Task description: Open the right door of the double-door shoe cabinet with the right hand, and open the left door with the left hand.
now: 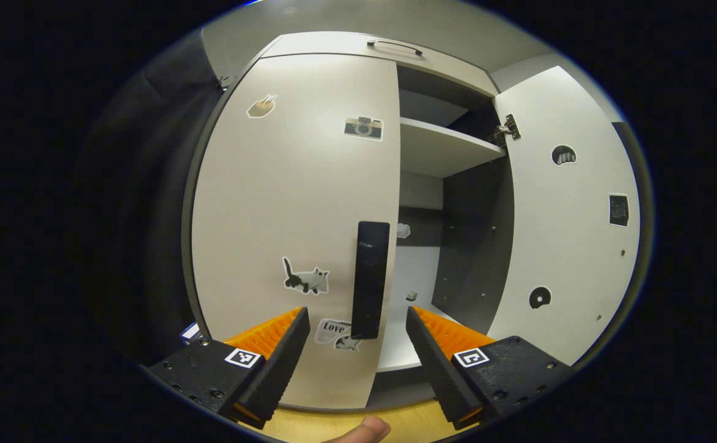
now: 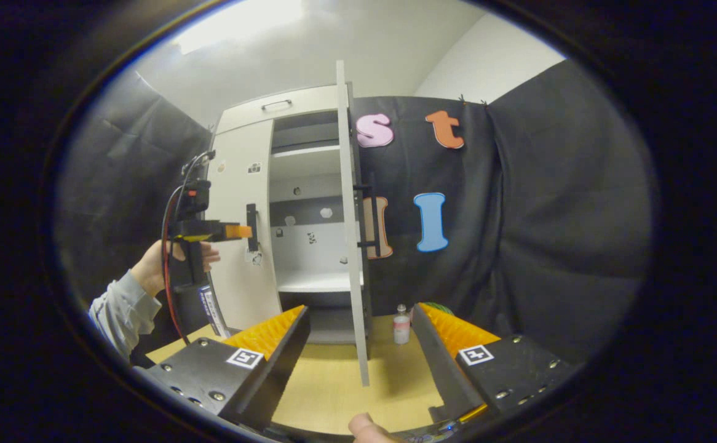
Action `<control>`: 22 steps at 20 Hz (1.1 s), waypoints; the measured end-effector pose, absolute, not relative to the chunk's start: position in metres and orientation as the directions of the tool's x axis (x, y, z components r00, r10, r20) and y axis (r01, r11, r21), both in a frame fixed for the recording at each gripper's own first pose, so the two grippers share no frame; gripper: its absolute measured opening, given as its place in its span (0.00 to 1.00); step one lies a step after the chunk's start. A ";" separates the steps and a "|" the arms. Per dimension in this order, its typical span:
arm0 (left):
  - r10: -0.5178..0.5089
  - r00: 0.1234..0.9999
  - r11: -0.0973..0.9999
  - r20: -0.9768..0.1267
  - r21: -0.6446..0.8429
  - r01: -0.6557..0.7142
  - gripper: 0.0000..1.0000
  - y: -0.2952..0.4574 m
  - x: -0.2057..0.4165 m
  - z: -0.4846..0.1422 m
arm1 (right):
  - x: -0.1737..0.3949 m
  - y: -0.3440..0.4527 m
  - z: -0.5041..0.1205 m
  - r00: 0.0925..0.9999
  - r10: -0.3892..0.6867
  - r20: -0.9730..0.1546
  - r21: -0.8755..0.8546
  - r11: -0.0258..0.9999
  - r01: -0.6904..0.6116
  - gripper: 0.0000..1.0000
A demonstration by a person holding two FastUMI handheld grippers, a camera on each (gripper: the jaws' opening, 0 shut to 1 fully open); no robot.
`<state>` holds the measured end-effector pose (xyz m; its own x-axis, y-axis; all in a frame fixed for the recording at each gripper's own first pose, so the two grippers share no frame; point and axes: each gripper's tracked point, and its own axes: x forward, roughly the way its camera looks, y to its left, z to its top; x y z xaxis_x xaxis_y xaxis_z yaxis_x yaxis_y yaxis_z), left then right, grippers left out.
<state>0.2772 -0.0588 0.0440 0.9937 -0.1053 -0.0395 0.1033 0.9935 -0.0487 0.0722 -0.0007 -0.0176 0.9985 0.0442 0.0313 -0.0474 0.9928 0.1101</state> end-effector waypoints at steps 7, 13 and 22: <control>-0.039 0.998 0.998 -0.050 0.041 0.041 0.98 -0.050 0.322 0.045 | 0.043 -0.008 -0.057 1.000 0.021 0.001 0.194 0.981 -0.021 0.97; -0.041 0.997 0.993 -0.059 0.109 0.047 0.70 -0.055 0.336 0.044 | 0.037 -0.038 -0.062 0.999 -0.036 0.014 0.284 0.958 0.030 1.00; -0.039 0.994 0.999 -0.103 0.004 0.039 0.29 -0.064 0.333 0.037 | 0.023 -0.065 -0.066 0.993 -0.116 0.009 0.324 0.940 0.106 1.00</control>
